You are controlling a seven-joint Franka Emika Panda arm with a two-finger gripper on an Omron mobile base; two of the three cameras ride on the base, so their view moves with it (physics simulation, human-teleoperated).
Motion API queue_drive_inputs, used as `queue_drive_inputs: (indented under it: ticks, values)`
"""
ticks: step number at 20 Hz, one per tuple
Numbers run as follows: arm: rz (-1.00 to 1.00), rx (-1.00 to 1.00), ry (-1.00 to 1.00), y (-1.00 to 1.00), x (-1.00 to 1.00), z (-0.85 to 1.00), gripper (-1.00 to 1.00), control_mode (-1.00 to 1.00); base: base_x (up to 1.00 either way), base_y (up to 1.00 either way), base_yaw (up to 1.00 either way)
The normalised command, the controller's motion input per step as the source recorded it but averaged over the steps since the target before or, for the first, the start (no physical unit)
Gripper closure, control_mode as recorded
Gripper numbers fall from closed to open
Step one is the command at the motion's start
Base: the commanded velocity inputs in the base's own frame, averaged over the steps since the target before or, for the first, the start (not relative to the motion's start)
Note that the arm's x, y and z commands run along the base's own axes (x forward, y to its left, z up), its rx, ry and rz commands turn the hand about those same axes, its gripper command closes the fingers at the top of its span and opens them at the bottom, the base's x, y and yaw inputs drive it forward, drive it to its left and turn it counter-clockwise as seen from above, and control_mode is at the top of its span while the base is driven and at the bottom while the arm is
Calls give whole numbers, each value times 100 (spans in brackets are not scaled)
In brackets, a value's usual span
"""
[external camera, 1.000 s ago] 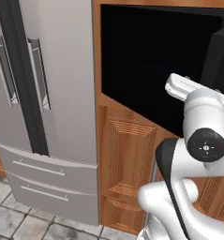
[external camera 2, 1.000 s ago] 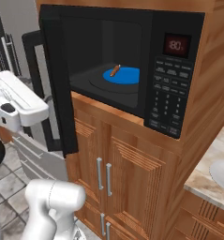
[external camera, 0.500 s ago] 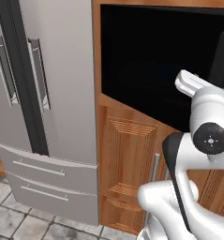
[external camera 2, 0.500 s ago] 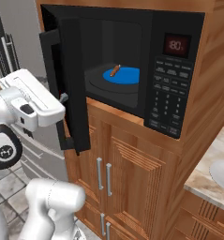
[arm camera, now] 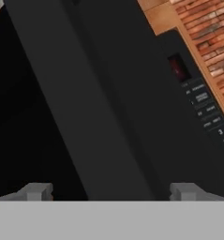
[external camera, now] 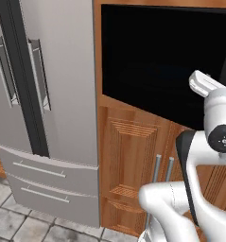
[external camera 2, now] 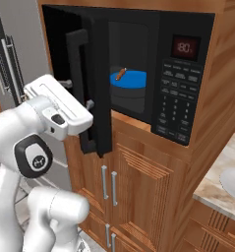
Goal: Pick the kebab skewer from the counter and place it in the microwave. Then turn on the microwave.
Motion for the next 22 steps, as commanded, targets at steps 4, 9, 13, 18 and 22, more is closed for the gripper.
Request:
queue_drive_inputs:
  ticks: [4,9,13,18,22]
  values:
    - [3,0,-8,-27,39,-33,-100,-100,0,0,0]
    - [2,0,-6,-37,35,-22,-100,-100,0,0,0]
    - [3,0,-6,-35,33,-22,-100,-100,0,0,0]
    - [3,0,-7,-42,33,-16,-100,-100,0,0,0]
    - [3,0,-7,-40,31,-13,-100,-100,0,0,0]
